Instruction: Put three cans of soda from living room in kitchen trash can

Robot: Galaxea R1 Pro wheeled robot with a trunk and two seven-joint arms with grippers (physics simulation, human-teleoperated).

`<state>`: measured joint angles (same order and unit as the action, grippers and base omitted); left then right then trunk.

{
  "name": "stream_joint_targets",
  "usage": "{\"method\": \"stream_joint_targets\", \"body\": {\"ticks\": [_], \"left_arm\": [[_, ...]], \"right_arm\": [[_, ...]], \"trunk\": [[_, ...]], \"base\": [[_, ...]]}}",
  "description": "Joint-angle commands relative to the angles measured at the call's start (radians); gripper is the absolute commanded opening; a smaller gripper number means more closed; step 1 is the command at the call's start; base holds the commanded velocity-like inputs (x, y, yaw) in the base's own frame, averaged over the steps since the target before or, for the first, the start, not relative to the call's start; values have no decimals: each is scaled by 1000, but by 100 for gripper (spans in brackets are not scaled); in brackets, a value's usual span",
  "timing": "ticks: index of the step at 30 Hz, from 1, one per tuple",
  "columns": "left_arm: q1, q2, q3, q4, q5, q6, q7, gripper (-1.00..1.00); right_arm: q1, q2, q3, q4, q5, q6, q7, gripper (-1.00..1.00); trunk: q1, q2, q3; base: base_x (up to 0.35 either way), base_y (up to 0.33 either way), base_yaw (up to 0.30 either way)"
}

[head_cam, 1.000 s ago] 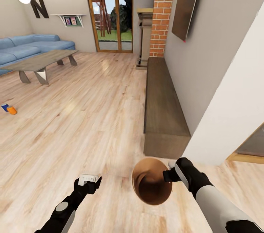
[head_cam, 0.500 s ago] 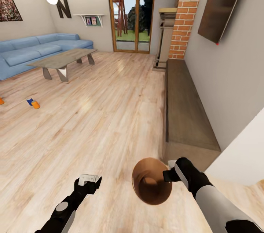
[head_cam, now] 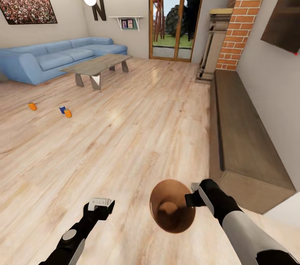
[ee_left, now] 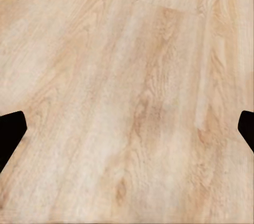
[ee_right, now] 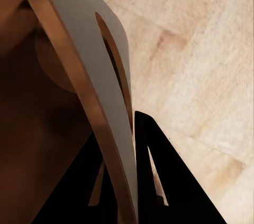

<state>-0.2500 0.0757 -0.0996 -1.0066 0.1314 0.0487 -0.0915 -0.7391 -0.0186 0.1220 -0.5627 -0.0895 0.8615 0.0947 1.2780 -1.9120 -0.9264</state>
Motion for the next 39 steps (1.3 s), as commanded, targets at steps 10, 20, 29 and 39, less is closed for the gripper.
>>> {"method": "stream_joint_targets", "body": {"ticks": [10, 20, 29, 39], "left_arm": [[0, 8, 141, -1, 129, 1, -5, 100], [0, 9, 155, 0, 132, 0, -7, 100], [0, 9, 155, 0, 124, 0, -25, 100], [0, 9, 155, 0, 121, 0, -35, 100]], "right_arm": [[0, -1, -2, 0, -20, 1, 8, -100], [0, 0, -2, 0, -21, 1, 8, -100], [0, 0, -2, 0, -20, 1, 7, -100], [0, 0, -2, 0, -20, 1, 7, -100]], "trunk": [[0, 0, 0], [0, 0, 0], [0, 0, 0], [0, 0, 0]], "base": [[177, 235, 247], [310, 31, 247], [327, 1, 247], [327, 0, 246]]}}
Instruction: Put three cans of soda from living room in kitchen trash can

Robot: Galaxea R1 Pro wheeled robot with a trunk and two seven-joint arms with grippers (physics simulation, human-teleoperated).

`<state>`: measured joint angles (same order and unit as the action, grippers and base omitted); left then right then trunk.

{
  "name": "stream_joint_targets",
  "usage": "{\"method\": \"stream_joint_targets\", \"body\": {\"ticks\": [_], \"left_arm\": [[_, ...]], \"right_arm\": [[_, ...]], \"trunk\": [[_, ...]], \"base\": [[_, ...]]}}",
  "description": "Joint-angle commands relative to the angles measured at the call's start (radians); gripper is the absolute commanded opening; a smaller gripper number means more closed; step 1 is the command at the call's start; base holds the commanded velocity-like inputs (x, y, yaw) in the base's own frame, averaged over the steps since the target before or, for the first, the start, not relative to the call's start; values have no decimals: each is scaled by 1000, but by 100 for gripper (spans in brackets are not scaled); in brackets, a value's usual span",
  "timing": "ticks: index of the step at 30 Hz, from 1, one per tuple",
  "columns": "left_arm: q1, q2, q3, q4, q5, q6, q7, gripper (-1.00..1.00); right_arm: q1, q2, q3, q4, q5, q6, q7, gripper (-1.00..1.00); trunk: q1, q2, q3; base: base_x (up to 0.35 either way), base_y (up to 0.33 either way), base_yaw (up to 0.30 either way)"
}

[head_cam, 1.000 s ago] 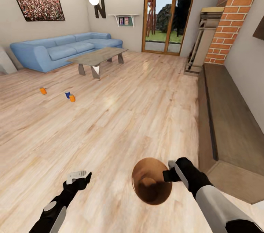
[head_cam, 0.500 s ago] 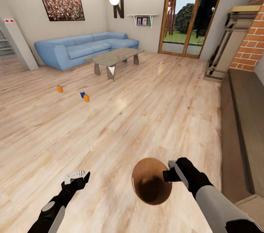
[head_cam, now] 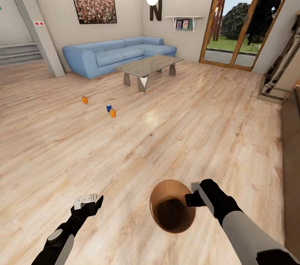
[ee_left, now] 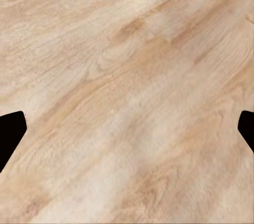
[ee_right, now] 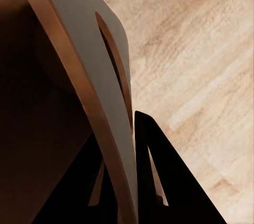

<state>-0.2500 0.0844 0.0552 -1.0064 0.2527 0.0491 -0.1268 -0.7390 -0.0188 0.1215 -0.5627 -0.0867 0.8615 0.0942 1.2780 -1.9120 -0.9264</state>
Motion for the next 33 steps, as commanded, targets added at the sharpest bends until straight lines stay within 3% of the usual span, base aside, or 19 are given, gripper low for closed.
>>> {"method": "stream_joint_targets", "body": {"ticks": [1, 16, 33], "left_arm": [[0, 0, 0, 0, 0, 0, 0, 100], [0, 0, 0, 0, 2, 0, 0, 100], [0, 0, 0, -1, 3, 0, -11, 100]], "right_arm": [[0, 0, -2, 0, -22, 1, 7, -100], [0, 0, -2, 0, -22, 1, 5, -100], [0, 0, -2, 0, -24, 1, 7, -100]], "trunk": [[0, 0, 0], [0, 0, -1], [0, 0, -1]], "base": [[327, 0, 244], [327, 0, 219], [327, 0, -22]]}}
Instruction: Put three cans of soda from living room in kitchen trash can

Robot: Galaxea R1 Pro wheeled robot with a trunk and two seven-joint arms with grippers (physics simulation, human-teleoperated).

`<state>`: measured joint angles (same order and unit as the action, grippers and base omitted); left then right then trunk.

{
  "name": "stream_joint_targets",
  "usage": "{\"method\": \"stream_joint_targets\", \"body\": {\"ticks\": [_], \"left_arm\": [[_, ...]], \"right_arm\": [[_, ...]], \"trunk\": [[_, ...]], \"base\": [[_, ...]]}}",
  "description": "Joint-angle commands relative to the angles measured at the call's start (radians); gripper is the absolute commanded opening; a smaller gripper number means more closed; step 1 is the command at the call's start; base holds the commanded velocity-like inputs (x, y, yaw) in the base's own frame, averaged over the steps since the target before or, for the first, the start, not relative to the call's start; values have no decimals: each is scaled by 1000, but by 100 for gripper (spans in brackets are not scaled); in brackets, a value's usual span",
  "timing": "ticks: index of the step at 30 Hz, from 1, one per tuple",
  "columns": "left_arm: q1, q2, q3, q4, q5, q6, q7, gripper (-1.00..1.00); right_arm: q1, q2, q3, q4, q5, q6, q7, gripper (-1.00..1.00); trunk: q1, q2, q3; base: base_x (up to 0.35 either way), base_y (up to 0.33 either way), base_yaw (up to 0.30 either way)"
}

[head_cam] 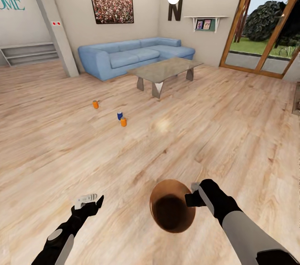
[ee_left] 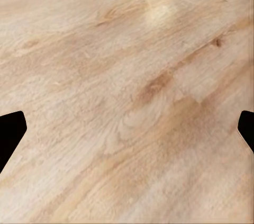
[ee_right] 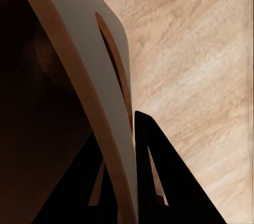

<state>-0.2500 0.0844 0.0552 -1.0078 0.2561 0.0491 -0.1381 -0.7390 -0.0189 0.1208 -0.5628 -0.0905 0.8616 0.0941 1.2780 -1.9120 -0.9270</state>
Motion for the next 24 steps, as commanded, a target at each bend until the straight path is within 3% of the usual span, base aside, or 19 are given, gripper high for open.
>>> {"method": "stream_joint_targets", "body": {"ticks": [1, 15, 24], "left_arm": [[0, 0, 0, 0, 0, 0, -1, 100], [0, 0, 0, 0, 5, 0, -3, 100], [0, 0, 0, 0, 6, 0, -3, 100]], "right_arm": [[0, 0, -1, 0, -20, 1, 7, -100], [0, 1, -1, 1, -22, 1, 7, -100], [0, 6, -1, 1, -22, 1, 7, -100]], "trunk": [[0, 0, 0], [0, 0, 5], [0, 0, 5]], "base": [[327, 0, -196], [327, 6, -226], [323, 108, -52]]}}
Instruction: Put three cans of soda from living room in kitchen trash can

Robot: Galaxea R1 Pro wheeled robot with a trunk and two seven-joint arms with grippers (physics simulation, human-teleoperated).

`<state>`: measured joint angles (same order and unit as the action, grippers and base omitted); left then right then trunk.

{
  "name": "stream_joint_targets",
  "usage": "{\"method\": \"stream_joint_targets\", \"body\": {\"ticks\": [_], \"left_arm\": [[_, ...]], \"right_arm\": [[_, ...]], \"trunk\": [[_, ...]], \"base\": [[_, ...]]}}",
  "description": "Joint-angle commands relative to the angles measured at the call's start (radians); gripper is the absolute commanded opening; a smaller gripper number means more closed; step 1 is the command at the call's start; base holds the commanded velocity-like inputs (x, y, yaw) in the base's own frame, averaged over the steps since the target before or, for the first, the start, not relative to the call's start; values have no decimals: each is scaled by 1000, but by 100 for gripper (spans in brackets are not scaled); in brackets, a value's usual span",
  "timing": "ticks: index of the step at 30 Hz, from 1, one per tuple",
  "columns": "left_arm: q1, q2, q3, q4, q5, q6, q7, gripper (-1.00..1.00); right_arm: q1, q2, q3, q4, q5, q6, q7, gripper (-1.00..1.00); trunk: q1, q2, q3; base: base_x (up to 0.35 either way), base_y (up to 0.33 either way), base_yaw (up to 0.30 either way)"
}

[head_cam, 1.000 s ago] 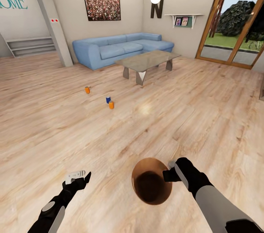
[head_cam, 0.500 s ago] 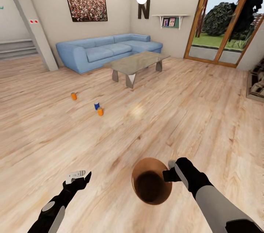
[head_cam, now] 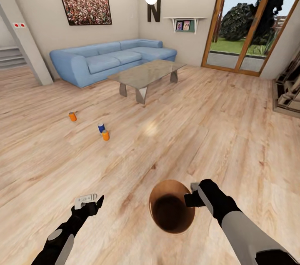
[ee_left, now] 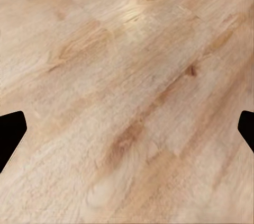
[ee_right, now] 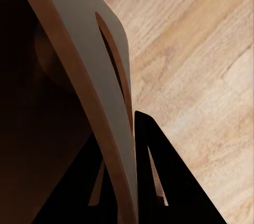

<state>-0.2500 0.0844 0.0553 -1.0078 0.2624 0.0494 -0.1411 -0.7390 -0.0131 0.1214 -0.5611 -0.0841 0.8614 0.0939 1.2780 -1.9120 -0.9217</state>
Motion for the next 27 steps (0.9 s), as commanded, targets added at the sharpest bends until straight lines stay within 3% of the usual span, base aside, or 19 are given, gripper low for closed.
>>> {"method": "stream_joint_targets", "body": {"ticks": [1, 27], "left_arm": [[0, 0, 0, 0, 1, 1, 0, 100], [0, 0, 0, 1, -3, 0, 0, 100]], "right_arm": [[0, 3, -2, 0, -27, 1, 7, -100], [0, 7, -2, 0, -26, -1, 7, -100]], "trunk": [[0, 0, 0], [0, 0, 0]], "base": [[302, 178, -5], [288, 208, -1]]}}
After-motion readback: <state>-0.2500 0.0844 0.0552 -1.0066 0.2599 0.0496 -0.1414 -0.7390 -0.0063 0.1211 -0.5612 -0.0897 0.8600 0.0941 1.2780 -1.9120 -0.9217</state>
